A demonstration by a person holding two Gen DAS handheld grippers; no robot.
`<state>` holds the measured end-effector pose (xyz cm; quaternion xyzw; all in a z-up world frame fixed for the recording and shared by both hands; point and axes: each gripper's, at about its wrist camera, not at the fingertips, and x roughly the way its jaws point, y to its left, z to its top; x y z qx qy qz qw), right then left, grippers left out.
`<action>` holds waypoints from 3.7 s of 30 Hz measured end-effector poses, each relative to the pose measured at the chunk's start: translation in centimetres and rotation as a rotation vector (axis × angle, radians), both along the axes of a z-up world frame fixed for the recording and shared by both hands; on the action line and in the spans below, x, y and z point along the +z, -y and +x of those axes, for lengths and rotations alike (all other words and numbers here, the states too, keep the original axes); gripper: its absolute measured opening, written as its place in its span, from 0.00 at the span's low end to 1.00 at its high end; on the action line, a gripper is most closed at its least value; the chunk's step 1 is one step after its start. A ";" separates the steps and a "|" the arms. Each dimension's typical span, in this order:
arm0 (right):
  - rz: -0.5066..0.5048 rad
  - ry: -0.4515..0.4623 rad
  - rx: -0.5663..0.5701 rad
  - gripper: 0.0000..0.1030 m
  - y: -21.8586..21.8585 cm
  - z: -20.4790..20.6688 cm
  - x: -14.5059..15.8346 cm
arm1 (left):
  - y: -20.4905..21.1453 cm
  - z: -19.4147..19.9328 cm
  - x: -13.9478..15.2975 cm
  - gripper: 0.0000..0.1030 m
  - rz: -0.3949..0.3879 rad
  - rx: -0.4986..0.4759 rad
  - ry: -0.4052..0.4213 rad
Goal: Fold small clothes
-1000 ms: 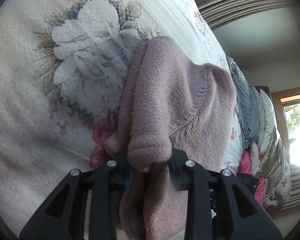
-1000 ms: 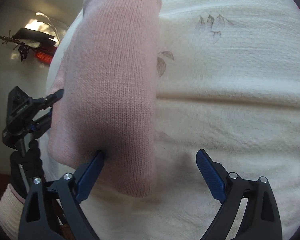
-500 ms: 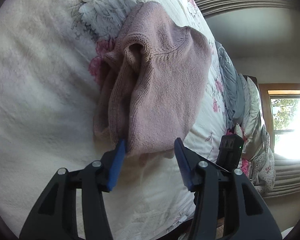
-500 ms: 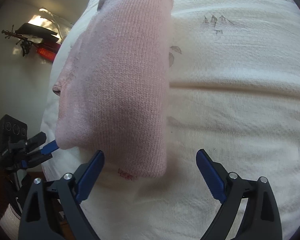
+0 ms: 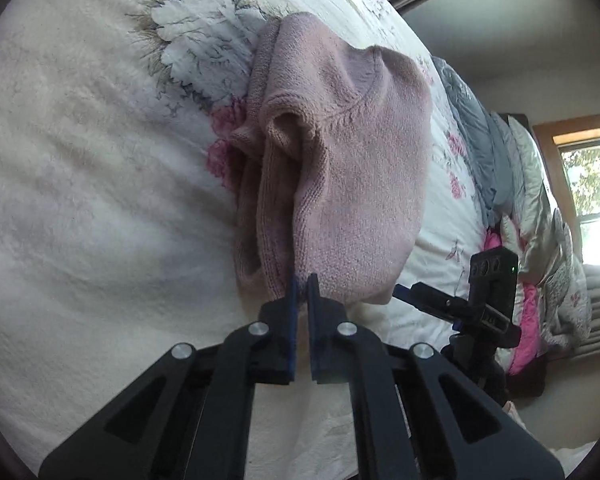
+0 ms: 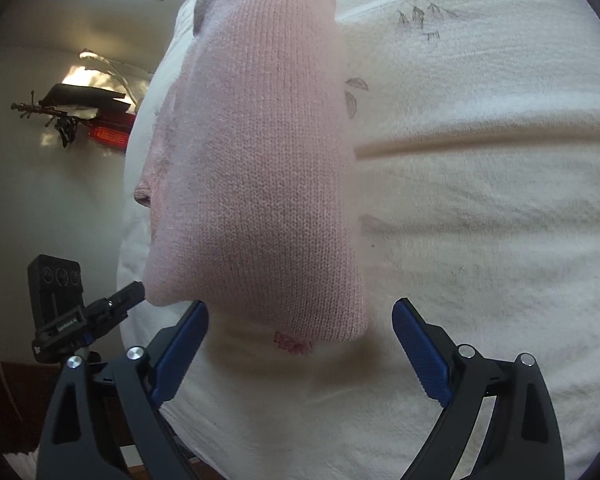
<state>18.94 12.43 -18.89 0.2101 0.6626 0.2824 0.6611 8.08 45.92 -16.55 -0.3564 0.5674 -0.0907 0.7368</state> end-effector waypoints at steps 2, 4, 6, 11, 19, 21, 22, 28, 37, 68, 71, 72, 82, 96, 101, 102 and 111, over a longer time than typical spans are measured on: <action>0.032 -0.035 -0.008 0.90 -0.4 0.3 -1.1 | 0.2 0.1 -1.0 0.03 0.026 -0.004 -0.020; 0.044 -0.067 -0.002 0.76 -1.0 0.4 -1.9 | 0.2 0.4 -1.5 0.03 0.052 -0.003 -0.025; -0.041 -0.040 0.044 0.57 -1.3 0.6 -1.9 | -0.4 0.4 -1.9 0.00 0.095 0.007 -0.038; -0.130 -0.027 0.119 0.34 -0.4 0.8 -1.6 | -2.7 -0.2 -2.5 0.00 0.043 0.064 -0.062; -0.173 0.023 0.166 0.34 -1.7 0.9 -0.5 | -1.1 0.1 0.6 0.44 -0.092 0.066 0.034; -0.168 0.024 0.161 0.35 -2.0 0.9 -0.5 | -0.2 1.0 -0.4 0.52 -0.070 0.040 -0.021; -0.167 0.024 0.159 0.36 -2.3 0.9 -0.5 | 0.0 1.1 -1.0 0.53 -0.068 0.035 -0.045; -0.159 0.025 0.157 0.36 -1.6 0.5 -0.4 | 1.1 1.3 -0.4 0.16 -0.073 0.040 0.008; -0.148 0.030 0.180 0.38 -1.6 0.5 -0.7 | -0.6 1.0 -2.7 0.13 0.099 -0.025 -0.061; 0.110 0.075 0.073 0.88 0.9 9.7 0.1 | -6.8 15.0 -4.3 0.74 -0.030 -0.060 -0.022; 0.171 0.046 0.071 0.90 0.6 10.0 -0.9 | -6.7 15.6 -4.6 0.79 -0.063 -0.074 -0.002; 0.192 0.032 0.067 0.90 0.5 10.1 -1.3 | -6.5 15.7 -4.8 0.80 -0.090 -0.074 0.008; 0.239 0.016 0.056 0.80 -0.2 10.0 -2.6 | -2.9 15.7 -5.6 0.45 -0.199 -0.105 0.070; 0.357 0.081 0.053 0.65 12.0 2.8 5.3 | 8.3 11.7 -0.1 0.36 -0.364 -0.216 0.168; 0.291 0.070 0.014 0.65 20.0 -0.7 6.5 | 16.9 11.3 -0.8 0.36 -0.404 -0.269 0.139; 0.278 0.062 -0.004 0.65 21.7 -1.3 6.3 | 18.4 11.2 -1.2 0.36 -0.405 -0.275 0.131; 0.111 -0.015 -0.089 0.67 28.9 -3.5 0.3 | 25.9 10.5 -7.5 0.41 -0.197 -0.299 0.009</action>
